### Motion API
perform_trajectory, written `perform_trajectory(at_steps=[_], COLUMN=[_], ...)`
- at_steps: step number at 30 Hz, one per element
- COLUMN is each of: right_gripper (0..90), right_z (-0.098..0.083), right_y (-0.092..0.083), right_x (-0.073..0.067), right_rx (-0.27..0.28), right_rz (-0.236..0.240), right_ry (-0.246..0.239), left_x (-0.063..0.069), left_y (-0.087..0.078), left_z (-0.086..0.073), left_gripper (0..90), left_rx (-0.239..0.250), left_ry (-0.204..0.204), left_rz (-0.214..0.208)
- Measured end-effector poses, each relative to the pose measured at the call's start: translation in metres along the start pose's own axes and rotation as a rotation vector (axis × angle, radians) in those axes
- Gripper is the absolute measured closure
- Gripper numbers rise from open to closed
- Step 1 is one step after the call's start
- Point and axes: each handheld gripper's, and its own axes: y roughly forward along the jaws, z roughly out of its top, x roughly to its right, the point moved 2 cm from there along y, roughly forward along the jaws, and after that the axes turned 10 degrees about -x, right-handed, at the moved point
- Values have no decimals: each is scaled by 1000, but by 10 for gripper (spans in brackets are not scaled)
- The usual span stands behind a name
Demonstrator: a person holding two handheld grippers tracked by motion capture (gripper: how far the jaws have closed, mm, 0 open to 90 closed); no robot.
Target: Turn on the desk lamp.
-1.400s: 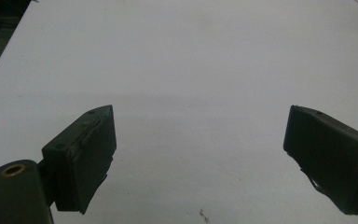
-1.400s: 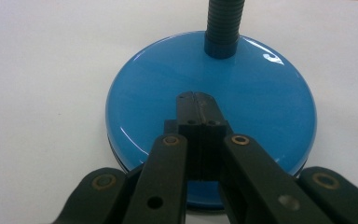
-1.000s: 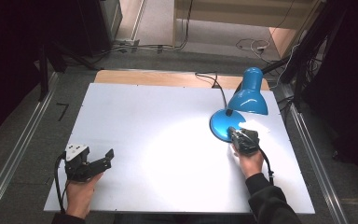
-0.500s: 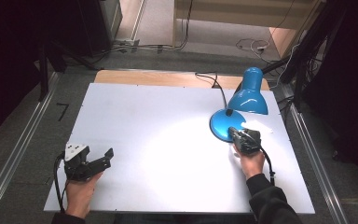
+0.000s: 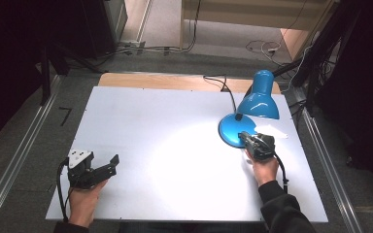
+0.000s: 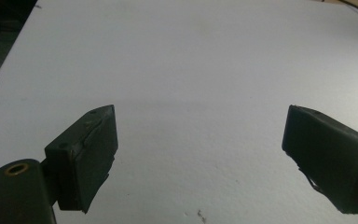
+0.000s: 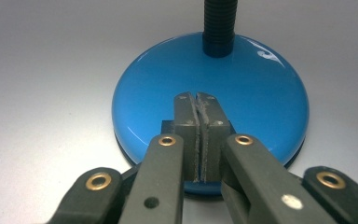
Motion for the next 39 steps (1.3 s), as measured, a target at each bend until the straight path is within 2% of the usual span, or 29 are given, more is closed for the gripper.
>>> perform_trajectory(at_steps=[8,12,17,20,22,24,27,32,34,39], right_gripper=[826,781,644,477,450,356,285,242,235,228], right_z=[1,0,1,1,0,0,0,-1,-1,0], right_y=[-1,-2,-4,-3,-2,-1,1,1,1,-1], right_x=[1,2,3,7,7,7,7,7,5,1], right_rx=[1,-5,6,3,0,-12,-25,-29,-37,-9], right_rz=[10,22,35,38,38,26,10,-5,-31,-36], right_ry=[5,4,-2,15,16,21,18,22,5,-28], left_x=[0,0,0,0,-1,-2,-1,-2,-2,-2], left_y=[5,2,4,3,2,3,2,1,1,2], left_z=[0,0,-1,0,0,0,0,-1,-1,0], left_gripper=[108,108,107,107,108,108,107,107,107,107], left_rx=[-18,-9,-19,-13,-11,-13,-10,-10,-9,-12], left_ry=[-5,-6,-5,-5,-9,-11,-11,-11,-13,-10], left_rz=[10,9,13,10,10,13,11,8,11,6])
